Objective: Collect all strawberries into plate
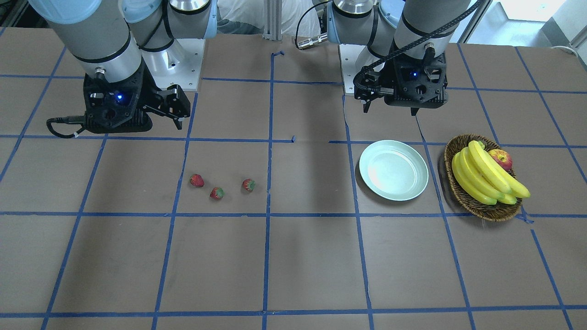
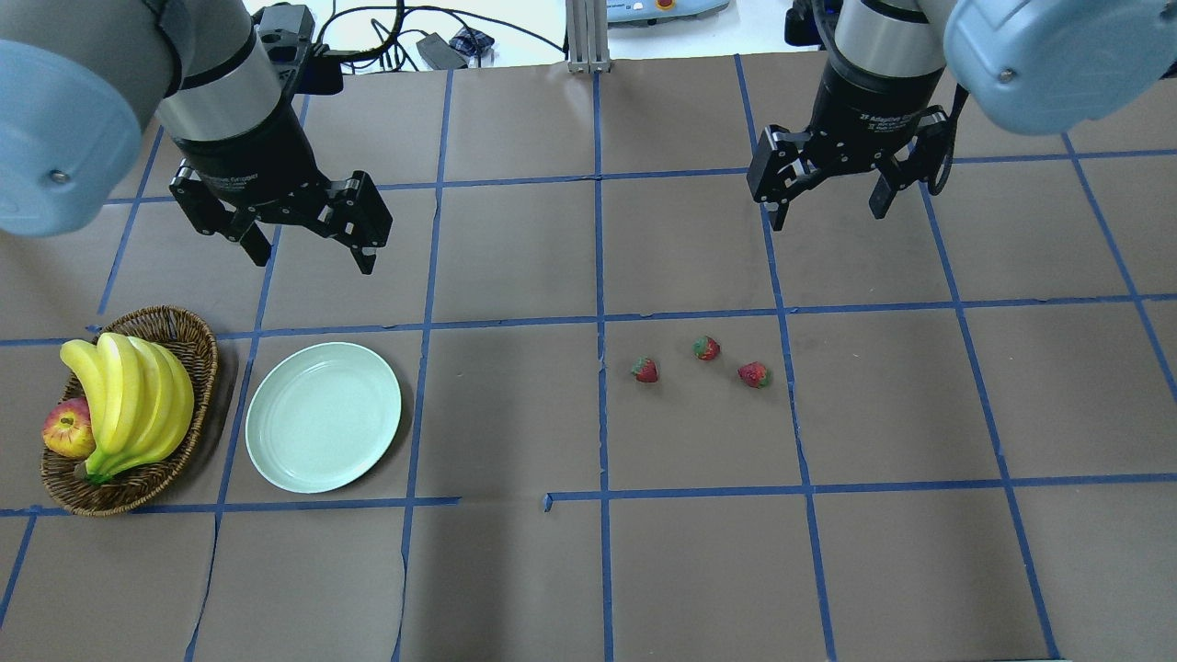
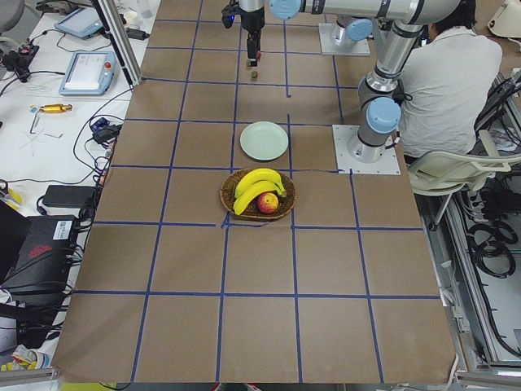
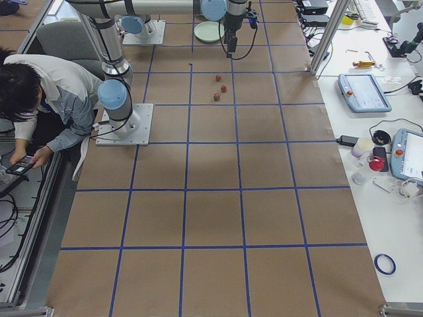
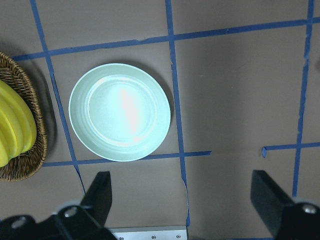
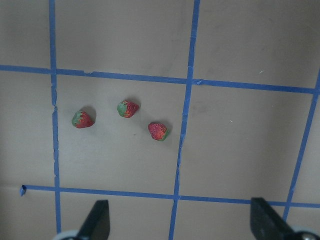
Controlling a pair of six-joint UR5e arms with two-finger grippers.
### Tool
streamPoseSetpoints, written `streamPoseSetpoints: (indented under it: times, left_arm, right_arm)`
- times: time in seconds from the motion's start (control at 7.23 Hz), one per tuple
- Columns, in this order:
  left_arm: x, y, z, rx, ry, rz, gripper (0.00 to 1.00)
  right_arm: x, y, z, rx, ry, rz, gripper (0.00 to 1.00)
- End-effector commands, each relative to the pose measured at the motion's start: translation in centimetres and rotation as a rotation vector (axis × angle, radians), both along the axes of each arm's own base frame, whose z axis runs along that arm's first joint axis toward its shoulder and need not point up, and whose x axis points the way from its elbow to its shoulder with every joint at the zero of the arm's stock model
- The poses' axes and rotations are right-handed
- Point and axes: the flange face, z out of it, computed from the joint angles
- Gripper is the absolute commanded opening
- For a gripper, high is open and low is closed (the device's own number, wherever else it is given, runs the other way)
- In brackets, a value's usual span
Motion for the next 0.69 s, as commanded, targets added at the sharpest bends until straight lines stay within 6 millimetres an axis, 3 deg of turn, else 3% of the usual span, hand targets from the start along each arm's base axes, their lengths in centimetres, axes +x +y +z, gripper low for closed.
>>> streamPoseSetpoints:
  times: [0.0,0.14,0.55]
  left_arm:
    - [0.0,0.1,-0.1,0.001,-0.001,0.004,1.00]
    - [-0.2,0.2,-0.9,0.015,0.000,0.018,1.00]
    - [-0.3,0.5,-1.5,0.026,-0.003,0.039,1.00]
  right_arm:
    - [0.1,-0.1,0.0,-0.005,0.000,0.000,1.00]
    - [0.1,-0.4,-1.0,0.009,0.000,0.003,1.00]
    - [0.2,-0.9,-1.3,-0.014,-0.003,0.001,1.00]
